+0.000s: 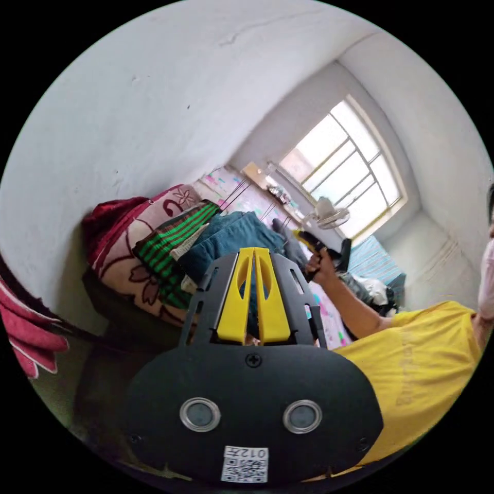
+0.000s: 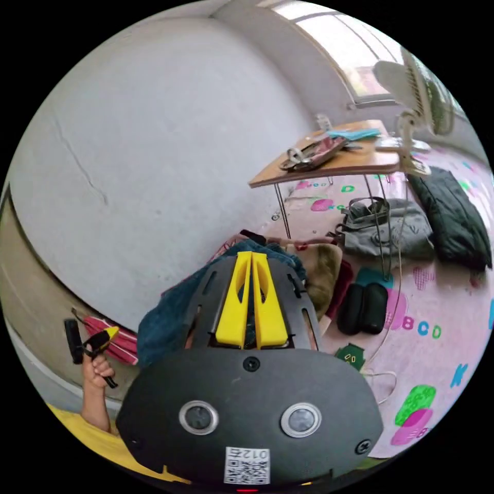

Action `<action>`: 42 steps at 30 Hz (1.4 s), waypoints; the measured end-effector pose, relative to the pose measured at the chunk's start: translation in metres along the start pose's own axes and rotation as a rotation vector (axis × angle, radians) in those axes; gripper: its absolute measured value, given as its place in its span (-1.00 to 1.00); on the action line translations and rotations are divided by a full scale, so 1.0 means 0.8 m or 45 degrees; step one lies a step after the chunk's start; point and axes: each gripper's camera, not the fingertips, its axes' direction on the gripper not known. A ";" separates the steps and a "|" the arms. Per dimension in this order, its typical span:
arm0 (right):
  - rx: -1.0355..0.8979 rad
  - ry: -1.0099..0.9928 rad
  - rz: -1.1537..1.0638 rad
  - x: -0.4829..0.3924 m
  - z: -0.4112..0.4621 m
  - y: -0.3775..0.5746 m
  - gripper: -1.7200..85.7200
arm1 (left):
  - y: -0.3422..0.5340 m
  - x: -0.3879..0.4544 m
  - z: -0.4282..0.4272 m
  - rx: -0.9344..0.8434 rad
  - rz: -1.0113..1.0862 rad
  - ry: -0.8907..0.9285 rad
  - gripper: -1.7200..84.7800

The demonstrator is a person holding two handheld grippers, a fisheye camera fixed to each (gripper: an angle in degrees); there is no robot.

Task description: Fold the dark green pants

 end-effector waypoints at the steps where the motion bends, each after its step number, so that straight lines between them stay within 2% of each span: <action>1: -0.087 0.032 -0.010 -0.018 0.022 -0.005 -0.94 | -0.002 0.004 0.016 -0.031 0.020 -0.033 -0.95; 3: -0.202 0.019 -0.002 -0.036 0.057 -0.008 -0.95 | 0.000 0.007 0.079 -0.196 0.036 -0.184 -0.95; 5: -0.369 0.109 -0.036 -0.057 0.105 -0.016 -0.95 | 0.010 0.000 0.115 -0.272 0.037 -0.209 -0.95; 10: -0.463 0.079 -0.071 -0.084 0.114 -0.037 -0.96 | 0.038 -0.004 0.170 -0.260 0.063 -0.176 -0.95; 15: -0.453 -0.006 -0.069 -0.097 0.070 -0.041 -0.96 | 0.082 -0.001 0.225 -0.178 0.018 -0.126 -0.96; 17: -0.315 -0.024 -0.049 -0.106 0.007 -0.035 -0.96 | 0.099 0.003 0.237 -0.133 0.005 -0.103 -0.95; 20: -0.164 -0.073 -0.100 -0.117 -0.101 -0.011 -0.96 | 0.131 0.027 0.235 0.054 -0.009 -0.212 -0.95; 22: -0.100 -0.003 -0.194 -0.125 -0.174 0.019 -0.96 | 0.149 0.059 0.234 0.164 0.041 -0.276 -0.95; 24: -0.057 0.098 -0.285 -0.127 -0.246 0.060 -0.96 | 0.178 0.124 0.254 0.242 0.186 -0.375 -0.95; 28: -0.003 0.390 -0.439 -0.102 -0.413 0.181 -0.96 | 0.241 0.253 0.335 0.235 0.496 -0.437 -0.95; 31: 0.025 0.534 -0.416 -0.062 -0.534 0.266 -0.96 | 0.319 0.372 0.429 0.216 0.756 -0.451 -0.96; 34: 0.041 0.577 -0.254 -0.005 -0.654 0.341 -0.96 | 0.402 0.468 0.526 0.235 0.769 -0.330 -0.96; 36: 0.014 0.684 -0.151 0.028 -0.719 0.379 -0.96 | 0.449 0.531 0.611 0.009 0.791 -0.010 -0.96; 39: 0.049 0.831 -0.047 0.064 -0.827 0.429 -0.96 | 0.500 0.607 0.711 -0.277 0.846 0.299 -0.96; 42: 0.114 0.992 0.004 0.094 -0.919 0.457 -0.95 | 0.549 0.674 0.787 -0.411 0.908 0.466 -0.95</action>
